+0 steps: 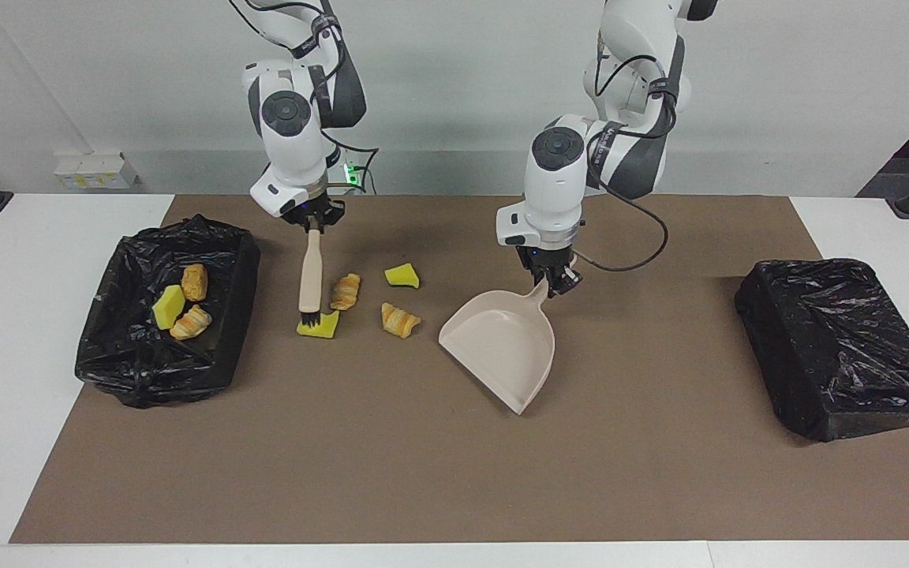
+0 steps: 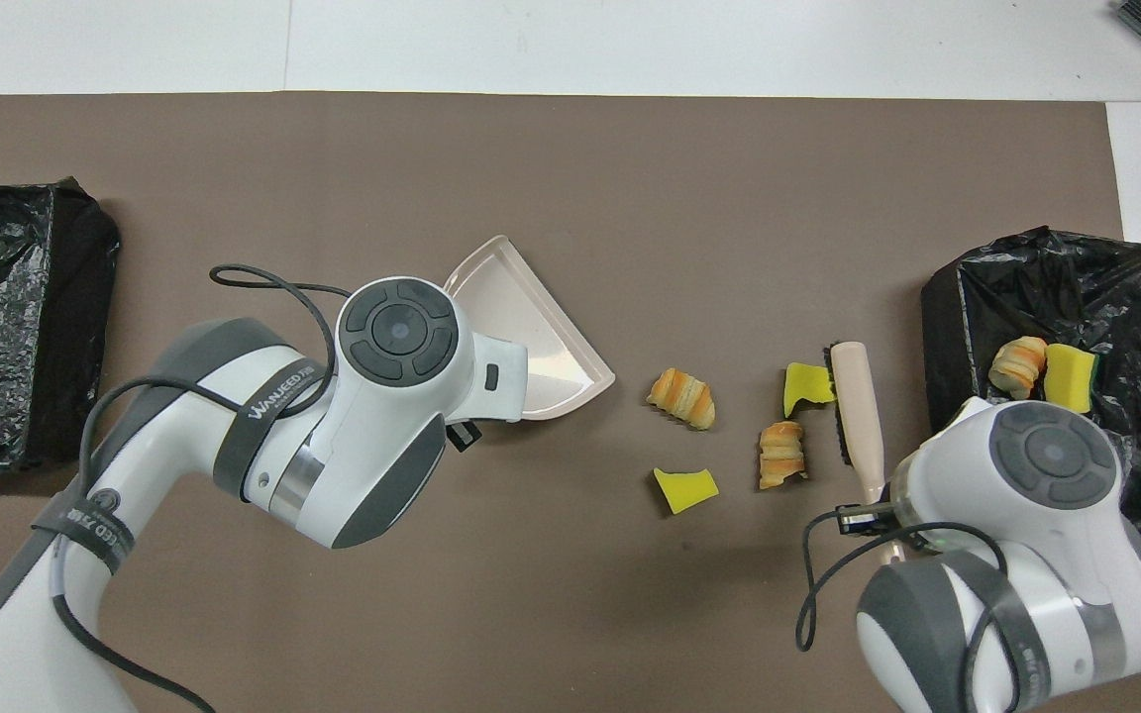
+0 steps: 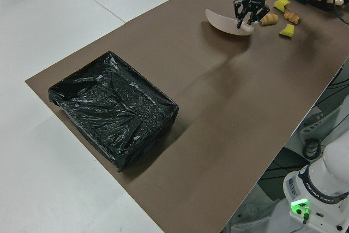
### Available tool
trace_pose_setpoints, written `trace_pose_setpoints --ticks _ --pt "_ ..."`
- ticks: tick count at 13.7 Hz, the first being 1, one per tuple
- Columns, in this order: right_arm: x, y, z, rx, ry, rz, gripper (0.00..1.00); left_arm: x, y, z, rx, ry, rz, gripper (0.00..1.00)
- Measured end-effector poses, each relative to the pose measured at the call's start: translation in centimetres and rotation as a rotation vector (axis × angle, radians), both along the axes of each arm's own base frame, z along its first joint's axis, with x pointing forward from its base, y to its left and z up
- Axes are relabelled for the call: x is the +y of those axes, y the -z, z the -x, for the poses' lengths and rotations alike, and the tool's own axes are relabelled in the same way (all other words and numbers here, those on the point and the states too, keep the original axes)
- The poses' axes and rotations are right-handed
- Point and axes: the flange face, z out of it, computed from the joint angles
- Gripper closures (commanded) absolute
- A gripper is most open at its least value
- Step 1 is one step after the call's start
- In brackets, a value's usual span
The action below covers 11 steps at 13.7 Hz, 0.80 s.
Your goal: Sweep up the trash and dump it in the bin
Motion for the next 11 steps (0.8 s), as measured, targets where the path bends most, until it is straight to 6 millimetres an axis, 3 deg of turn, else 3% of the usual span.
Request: trace_pose_setpoints --ticks 2,7,9,11 --pt "-2.3 0.7 -0.6 0.002 -0.019 -0.001 1.0 0.7 0.1 1.2 0.032 0.119 -0.009 1.0" --pt "-1.9 4.2 1.2 0.061 -0.035 0.008 1.0 1.3 0.0 1.8 0.102 0.536 -0.007 1.0" --pt "-0.9 5.2 1.5 0.055 -0.031 0.012 1.0 1.2 0.1 2.0 0.11 0.589 -0.006 1.0" --pt "2.1 6.5 1.6 0.031 -0.005 0.025 1.0 1.1 0.7 2.2 0.107 0.599 -0.003 1.0"
